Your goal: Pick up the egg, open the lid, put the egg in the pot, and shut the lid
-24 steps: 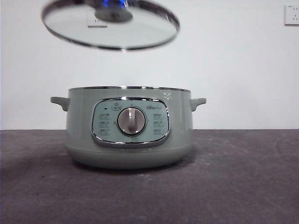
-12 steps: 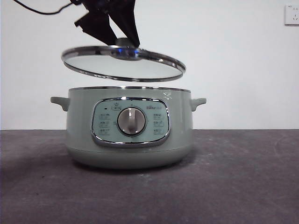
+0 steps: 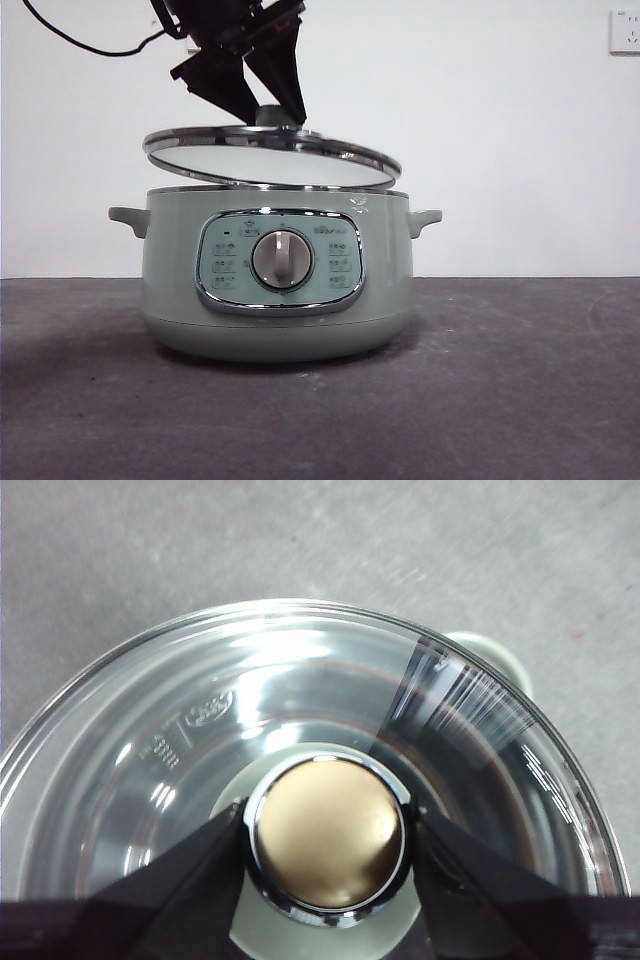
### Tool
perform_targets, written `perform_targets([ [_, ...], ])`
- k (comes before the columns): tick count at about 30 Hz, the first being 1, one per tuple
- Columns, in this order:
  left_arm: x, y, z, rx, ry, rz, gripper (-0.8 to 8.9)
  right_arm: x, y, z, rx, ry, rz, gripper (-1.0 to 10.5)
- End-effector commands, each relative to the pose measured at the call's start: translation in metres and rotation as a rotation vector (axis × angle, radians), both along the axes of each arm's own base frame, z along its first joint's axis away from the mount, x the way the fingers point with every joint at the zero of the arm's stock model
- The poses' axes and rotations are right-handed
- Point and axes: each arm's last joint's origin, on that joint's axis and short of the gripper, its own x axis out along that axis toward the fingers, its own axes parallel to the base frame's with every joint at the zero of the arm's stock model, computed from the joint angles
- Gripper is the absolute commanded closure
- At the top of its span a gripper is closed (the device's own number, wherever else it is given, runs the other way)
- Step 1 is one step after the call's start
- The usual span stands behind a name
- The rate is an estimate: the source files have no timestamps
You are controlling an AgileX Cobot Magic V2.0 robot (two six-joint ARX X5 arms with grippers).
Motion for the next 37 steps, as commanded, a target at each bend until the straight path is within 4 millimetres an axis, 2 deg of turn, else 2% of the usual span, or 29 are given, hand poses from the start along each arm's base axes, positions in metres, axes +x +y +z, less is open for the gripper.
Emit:
perform_targets([
  [1,0.000,-0.002,0.009,-0.027,-0.053,-0.017,8.22,0.000,0.000,0.000,0.000,-0.005,0.002,4.7],
  [23,-0.002,-0.005,0.008,-0.012,-0.039,-0.009,8.22,0.000,0.000,0.000,-0.005,-0.008,0.004,4.7],
  [30,0.002,-0.013,-0.003,-0.002,-0.019,-0.019,8.22,0.000,0.000,0.000,-0.005,-0.007,0.004,4.7],
  [37,0.003,-0.014,-0.004,0.011,-0.021,-0.007,8.22,0.000,0.000,-0.001,-0.009,-0.001,0.005,4.7],
])
